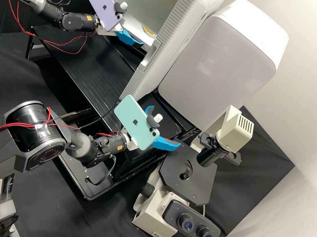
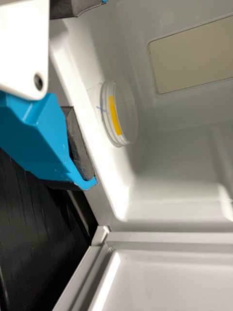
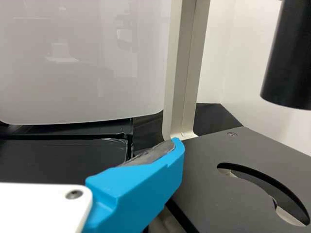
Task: Place the petri dish in the incubator
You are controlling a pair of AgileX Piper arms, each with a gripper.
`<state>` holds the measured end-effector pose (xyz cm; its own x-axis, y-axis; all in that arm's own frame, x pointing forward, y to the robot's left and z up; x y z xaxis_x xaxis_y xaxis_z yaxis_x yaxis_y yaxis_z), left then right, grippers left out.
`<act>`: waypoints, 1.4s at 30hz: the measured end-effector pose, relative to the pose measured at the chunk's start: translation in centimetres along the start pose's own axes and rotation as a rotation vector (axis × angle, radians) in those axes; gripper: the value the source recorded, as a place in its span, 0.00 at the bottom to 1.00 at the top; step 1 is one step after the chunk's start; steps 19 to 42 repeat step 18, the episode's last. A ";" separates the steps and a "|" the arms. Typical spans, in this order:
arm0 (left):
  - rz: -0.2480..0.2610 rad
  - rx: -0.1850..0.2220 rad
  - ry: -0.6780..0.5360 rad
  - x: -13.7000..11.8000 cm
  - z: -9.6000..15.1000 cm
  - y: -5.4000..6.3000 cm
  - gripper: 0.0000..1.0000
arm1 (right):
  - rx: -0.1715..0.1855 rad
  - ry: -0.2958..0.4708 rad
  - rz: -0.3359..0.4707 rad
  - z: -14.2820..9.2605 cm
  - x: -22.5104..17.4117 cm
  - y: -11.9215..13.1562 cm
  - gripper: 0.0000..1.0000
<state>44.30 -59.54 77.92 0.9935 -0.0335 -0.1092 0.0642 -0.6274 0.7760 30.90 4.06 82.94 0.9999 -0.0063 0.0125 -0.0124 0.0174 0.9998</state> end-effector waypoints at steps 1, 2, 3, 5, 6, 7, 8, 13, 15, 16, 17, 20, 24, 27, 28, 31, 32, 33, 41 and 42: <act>0.007 0.000 -0.004 -0.5 0.1 0.0 1.00 | 0.000 0.000 0.000 0.0 0.0 0.0 1.00; 0.017 -0.005 -0.004 -0.9 0.0 0.2 1.00 | 0.000 0.000 0.000 0.0 0.0 0.0 1.00; 0.021 -0.001 -0.006 -1.3 -0.1 0.2 1.00 | 0.000 0.000 0.000 0.0 0.0 0.0 1.00; 0.038 -0.002 -0.014 -2.3 -0.1 0.2 1.00 | 0.000 0.000 0.000 0.0 0.0 0.0 1.00; 0.043 0.001 -0.014 -2.7 -0.1 0.1 1.00 | 0.000 0.000 0.000 0.0 0.0 0.0 1.00; 0.053 0.000 -0.017 -3.3 -0.2 0.2 1.00 | 0.000 0.000 0.000 0.0 0.0 0.0 1.00; 0.055 0.004 -0.020 -3.8 -0.2 0.0 1.00 | 0.000 0.000 0.000 0.0 0.0 0.0 1.00; 0.135 0.004 -0.037 -6.0 -0.2 0.0 1.00 | 0.000 0.000 0.000 0.0 0.0 0.0 1.00; 0.168 -0.001 -0.039 -6.6 -0.2 -0.2 1.00 | 0.000 0.000 0.000 0.0 0.0 0.0 1.00; 0.198 -0.002 -0.046 -6.9 -0.2 -0.1 1.00 | 0.000 0.000 0.000 0.0 0.0 0.0 1.00; 0.203 -0.007 -0.049 -7.0 -0.2 -0.2 1.00 | 0.000 0.000 0.000 0.0 0.0 0.0 1.00; 0.214 -0.014 -0.051 -7.2 -0.3 -0.2 1.00 | 0.000 0.000 0.000 0.0 0.0 0.0 1.00; 0.214 -0.014 -0.051 -7.2 -0.3 -0.2 1.00 | 0.000 0.000 0.000 0.0 0.0 0.0 1.00; 0.214 -0.014 -0.051 -7.2 -0.3 -0.2 1.00 | 0.000 0.000 0.000 0.0 0.0 0.0 1.00; 0.214 -0.014 -0.051 -7.2 -0.3 -0.2 1.00 | 0.000 0.000 0.000 0.0 0.0 0.0 1.00; 0.214 -0.014 -0.051 -7.2 -0.3 -0.2 1.00 | 0.000 0.000 0.000 0.0 0.0 0.0 1.00; 0.214 -0.014 -0.051 -7.2 -0.3 -0.2 1.00 | 0.000 0.000 0.000 0.0 0.0 0.0 1.00; 0.214 -0.014 -0.051 -7.2 -0.3 -0.2 1.00 | 0.000 0.000 0.000 0.0 0.0 0.0 1.00; 0.214 -0.014 -0.051 -7.2 -0.3 -0.2 1.00 | 0.000 0.000 0.000 0.0 0.0 0.0 1.00; 0.214 -0.014 -0.051 -7.2 -0.3 -0.2 1.00 | 0.000 0.000 0.000 0.0 0.0 0.0 1.00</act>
